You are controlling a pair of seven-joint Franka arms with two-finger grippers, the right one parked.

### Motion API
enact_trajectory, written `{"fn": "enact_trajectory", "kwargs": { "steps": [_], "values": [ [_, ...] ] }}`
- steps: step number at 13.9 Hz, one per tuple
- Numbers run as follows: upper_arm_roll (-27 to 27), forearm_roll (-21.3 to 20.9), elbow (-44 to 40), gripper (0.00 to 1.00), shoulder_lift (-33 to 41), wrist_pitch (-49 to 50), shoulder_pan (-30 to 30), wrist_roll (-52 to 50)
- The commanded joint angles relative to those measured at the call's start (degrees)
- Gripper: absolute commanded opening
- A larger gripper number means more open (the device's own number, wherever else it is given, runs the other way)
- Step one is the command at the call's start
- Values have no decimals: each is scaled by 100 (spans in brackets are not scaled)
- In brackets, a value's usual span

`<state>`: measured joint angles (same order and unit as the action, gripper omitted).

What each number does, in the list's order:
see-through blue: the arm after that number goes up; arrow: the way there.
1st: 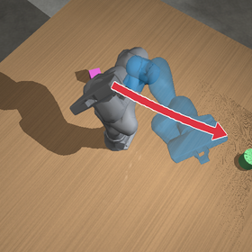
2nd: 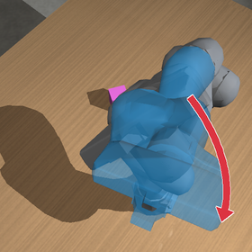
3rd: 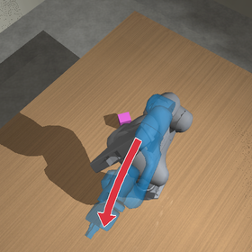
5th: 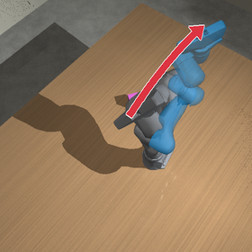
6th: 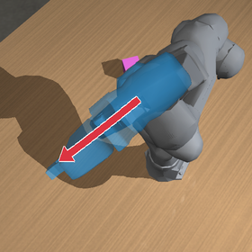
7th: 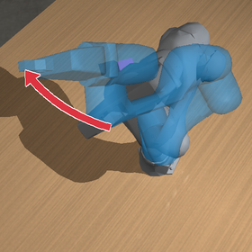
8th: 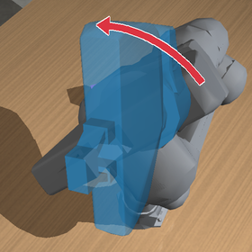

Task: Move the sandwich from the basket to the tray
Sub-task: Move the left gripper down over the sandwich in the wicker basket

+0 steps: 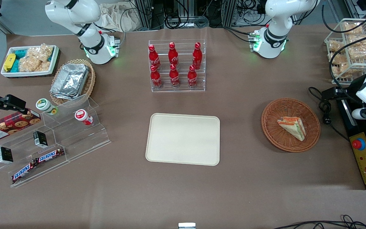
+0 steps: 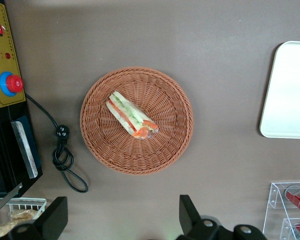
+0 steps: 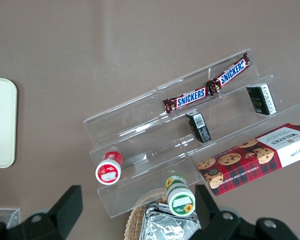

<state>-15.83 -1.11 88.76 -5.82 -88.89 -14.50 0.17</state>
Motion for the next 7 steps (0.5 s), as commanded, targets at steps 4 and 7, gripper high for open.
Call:
{"fn": "enact_trajectory", "kwargs": {
  "steps": [4, 7],
  "values": [
    [1, -47, -201, 100, -174, 179, -26, -43],
    [9, -56, -52, 100, -288, 197, -26, -865]
  ]
}}
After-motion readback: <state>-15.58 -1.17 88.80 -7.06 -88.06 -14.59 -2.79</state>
